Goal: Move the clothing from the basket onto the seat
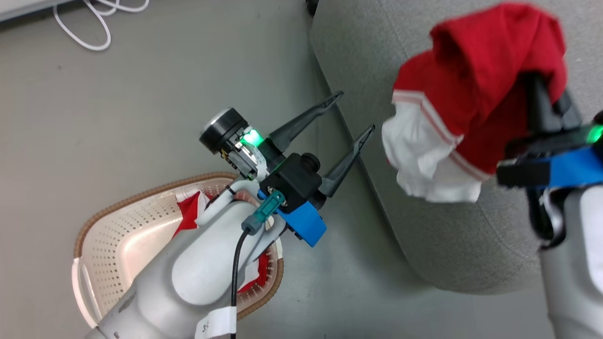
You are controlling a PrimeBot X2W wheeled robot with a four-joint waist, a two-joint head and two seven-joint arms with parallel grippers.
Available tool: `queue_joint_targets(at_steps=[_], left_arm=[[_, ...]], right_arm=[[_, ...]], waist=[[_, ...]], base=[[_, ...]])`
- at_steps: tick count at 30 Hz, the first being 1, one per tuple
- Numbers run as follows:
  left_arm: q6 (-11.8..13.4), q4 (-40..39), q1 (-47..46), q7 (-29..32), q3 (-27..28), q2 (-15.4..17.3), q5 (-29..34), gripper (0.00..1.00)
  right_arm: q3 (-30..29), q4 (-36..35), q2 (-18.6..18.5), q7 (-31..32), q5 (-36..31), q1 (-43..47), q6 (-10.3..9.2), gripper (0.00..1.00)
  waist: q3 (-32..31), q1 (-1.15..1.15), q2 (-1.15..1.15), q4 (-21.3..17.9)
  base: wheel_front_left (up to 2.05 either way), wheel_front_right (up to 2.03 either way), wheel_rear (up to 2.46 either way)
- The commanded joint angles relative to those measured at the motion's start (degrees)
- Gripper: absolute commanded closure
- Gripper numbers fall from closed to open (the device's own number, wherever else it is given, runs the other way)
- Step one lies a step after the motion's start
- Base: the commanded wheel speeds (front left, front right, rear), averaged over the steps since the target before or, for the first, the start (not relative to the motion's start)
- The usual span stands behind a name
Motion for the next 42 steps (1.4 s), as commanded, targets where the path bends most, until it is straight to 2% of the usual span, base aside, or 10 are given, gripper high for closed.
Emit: queue_joint_targets(at_steps=[1,7,14,18,23,28,35,42], left_arm=[[-0.09,-0.34,-1.55,-0.18,0.72,0.78,0.45,0.0],[-0.09,-1.0,-4.04,-0.18,1.17,1.79,1.38,0.0],[0.13,-1.95,-7.11,-0.18,1.74,3.02,2.44,0.0],[0.28,-2.28,-8.22,-0.14,1.74,3.8,2.86,0.0],[0.26,-2.4,-9.48,0.08,1.19,4.4,3.25,0.0],[0.35,-2.71,-10.28,0.38,1.02,5.03,3.4,0.0],[0.66,-3.03,-9.98,0.99,0.8,6.14,3.06,0.0],[0.79,-3.48,-10.07,1.77,0.45,6.56,2.72,0.0]], right_arm=[[-0.34,-0.88,-1.45,-0.23,-0.4,-3.62,0.01,1.0],[-3.11,-2.02,-5.96,-0.22,-0.5,-12.19,0.01,1.0],[-11.85,-2.11,-13.62,-0.22,0.75,-23.01,0.01,1.0],[-16.62,1.21,-17.32,-0.21,2.94,-27.58,0.01,1.0],[-20.13,9.2,-20.67,-0.22,3.67,-29.11,0.01,1.0],[-23.52,16.03,-20.15,-0.22,3.41,-26.61,0.01,1.0],[-27.15,21.39,-15.38,-0.22,2.98,-22.61,0.01,1.0],[-27.82,25.56,-10.76,-0.21,3.14,-19.94,0.01,1.0]], waist=[[2.53,0.0,0.0,0.16],[6.95,0.0,0.0,0.95],[12.65,0.0,0.0,2.17],[15.36,0.0,0.0,2.18],[18.11,0.0,0.0,2.3],[19.89,0.0,0.0,2.26],[20.74,0.0,0.0,1.44],[20.68,0.0,0.0,0.84]], base=[[0.0,0.0,0.0],[0.0,0.0,0.0],[0.0,0.0,0.0],[0.0,0.0,0.0],[0.0,0.0,0.0],[0.0,0.0,0.0],[0.0,0.0,0.0],[0.0,0.0,0.0]])
